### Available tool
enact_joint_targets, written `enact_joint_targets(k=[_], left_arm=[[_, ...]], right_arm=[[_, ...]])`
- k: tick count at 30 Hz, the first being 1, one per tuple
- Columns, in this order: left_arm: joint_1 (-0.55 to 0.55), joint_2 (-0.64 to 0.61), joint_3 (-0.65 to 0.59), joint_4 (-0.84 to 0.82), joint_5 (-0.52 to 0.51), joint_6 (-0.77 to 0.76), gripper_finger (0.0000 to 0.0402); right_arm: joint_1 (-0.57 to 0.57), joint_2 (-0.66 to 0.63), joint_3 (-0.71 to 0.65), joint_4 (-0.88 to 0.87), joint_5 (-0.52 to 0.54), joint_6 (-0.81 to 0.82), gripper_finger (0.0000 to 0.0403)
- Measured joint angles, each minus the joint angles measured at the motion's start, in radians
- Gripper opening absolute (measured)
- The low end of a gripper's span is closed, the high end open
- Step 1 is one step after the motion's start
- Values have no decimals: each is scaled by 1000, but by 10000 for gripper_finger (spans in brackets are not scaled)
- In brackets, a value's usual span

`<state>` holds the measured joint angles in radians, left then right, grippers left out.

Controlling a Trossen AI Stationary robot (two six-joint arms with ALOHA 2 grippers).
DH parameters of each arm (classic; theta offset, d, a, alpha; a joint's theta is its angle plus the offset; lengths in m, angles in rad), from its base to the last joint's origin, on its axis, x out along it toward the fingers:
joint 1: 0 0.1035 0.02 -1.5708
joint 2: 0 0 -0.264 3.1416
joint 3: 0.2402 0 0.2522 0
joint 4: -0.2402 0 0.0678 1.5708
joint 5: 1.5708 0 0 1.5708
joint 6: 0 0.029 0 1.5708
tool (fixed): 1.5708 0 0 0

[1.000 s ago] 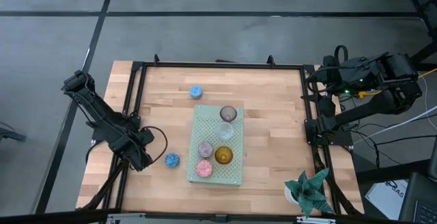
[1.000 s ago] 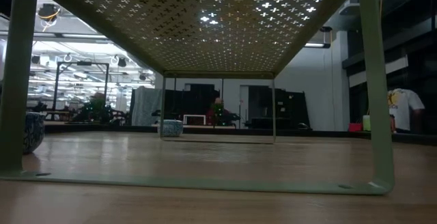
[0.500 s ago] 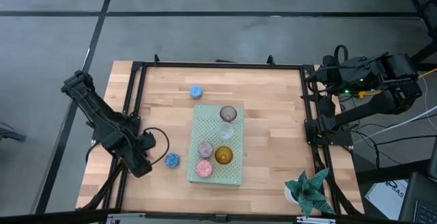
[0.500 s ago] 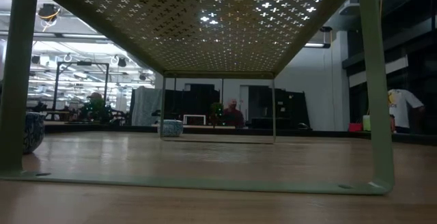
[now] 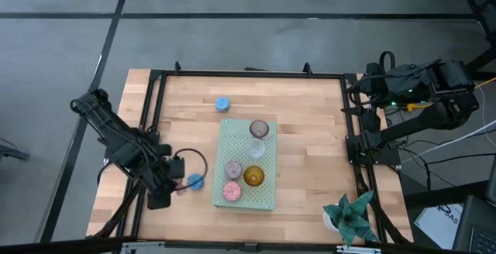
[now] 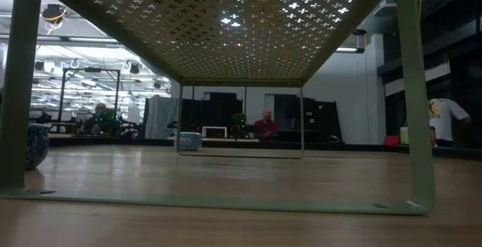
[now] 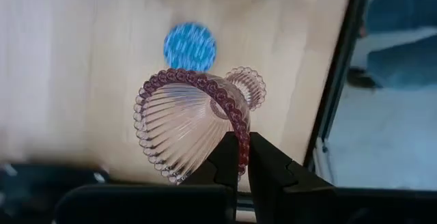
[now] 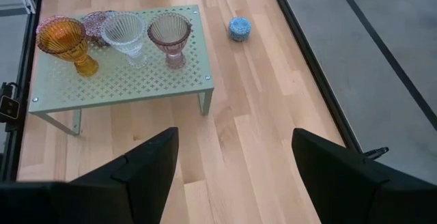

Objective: Pick & Place candle stick holders
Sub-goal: Put the pink candle holder on the shelf

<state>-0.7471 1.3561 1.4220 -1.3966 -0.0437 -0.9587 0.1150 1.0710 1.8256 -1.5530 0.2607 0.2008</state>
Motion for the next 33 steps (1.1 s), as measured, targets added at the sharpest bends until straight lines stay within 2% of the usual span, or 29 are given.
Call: enact_joint_targets(k=[8,16,22,26,33], left_arm=[[43,134,256,-64,-16,437,10],[31,275,487,-91,-96,884,9],[31,385,631,-90,-172,1146,9],[35,444,689,-59,-228,1291,9],[49,517,723,118,-270,1512,9]], right_arm=[[0,0,0,0,0,0,288],[0,0,0,0,0,0,288],[0,0,0,0,0,0,288],[0,0,0,0,0,0,288],[0,0,0,0,0,0,288]])
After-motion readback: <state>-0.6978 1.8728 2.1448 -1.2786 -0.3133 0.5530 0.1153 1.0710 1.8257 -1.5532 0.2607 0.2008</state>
